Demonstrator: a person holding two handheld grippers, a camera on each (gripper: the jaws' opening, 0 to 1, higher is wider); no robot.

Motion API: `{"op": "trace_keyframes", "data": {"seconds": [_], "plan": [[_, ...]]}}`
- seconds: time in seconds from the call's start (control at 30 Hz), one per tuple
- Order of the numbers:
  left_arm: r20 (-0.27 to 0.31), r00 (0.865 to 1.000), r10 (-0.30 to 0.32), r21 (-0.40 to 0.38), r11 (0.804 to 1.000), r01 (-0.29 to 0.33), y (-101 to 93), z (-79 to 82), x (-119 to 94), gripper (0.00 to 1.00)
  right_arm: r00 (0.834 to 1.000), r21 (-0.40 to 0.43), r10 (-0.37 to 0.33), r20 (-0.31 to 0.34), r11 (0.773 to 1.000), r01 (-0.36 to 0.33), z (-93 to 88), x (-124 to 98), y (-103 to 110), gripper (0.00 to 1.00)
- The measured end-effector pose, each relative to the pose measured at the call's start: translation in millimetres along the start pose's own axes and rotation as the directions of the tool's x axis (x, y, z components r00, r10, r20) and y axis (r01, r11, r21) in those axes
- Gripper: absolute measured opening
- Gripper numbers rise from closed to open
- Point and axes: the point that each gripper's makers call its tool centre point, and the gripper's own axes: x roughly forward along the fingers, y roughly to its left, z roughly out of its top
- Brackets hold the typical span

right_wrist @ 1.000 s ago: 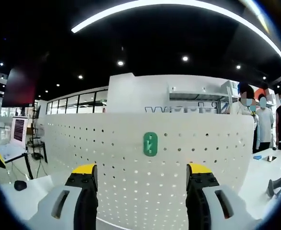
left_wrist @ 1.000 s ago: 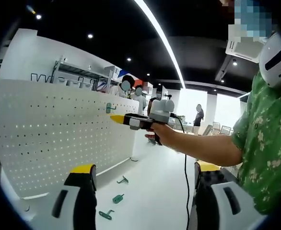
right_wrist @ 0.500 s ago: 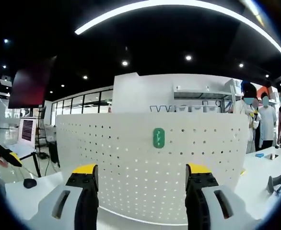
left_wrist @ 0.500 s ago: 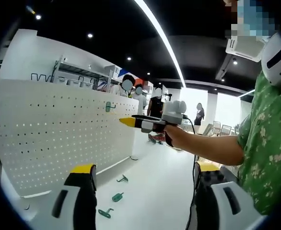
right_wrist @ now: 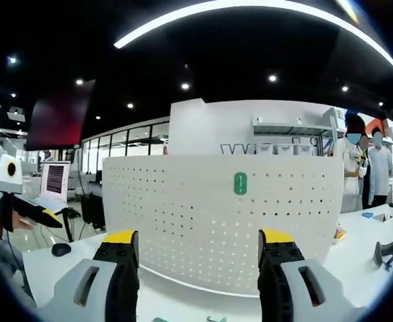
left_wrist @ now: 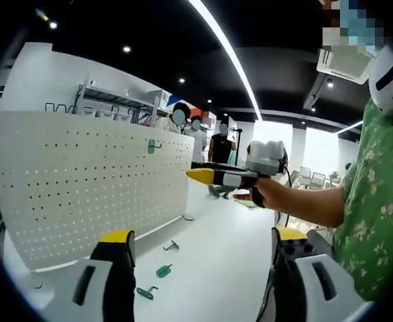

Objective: Insert the hook assembly into the mounting plate slot until the hook locks in place.

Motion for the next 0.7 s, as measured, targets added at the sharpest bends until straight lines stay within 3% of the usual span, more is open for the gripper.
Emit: {"op": "trace_keyframes", "data": {"seconds": [0.7], "plan": [[-0.053, 0.998, 0.021, -0.010, 1.000, -0.021, -16.4, -26.3, -11, 0.85, 0.996, 0.020, 0.075, -0.051, 0.997, -0.074, -21.7, -69, 55, 0.72]]}}
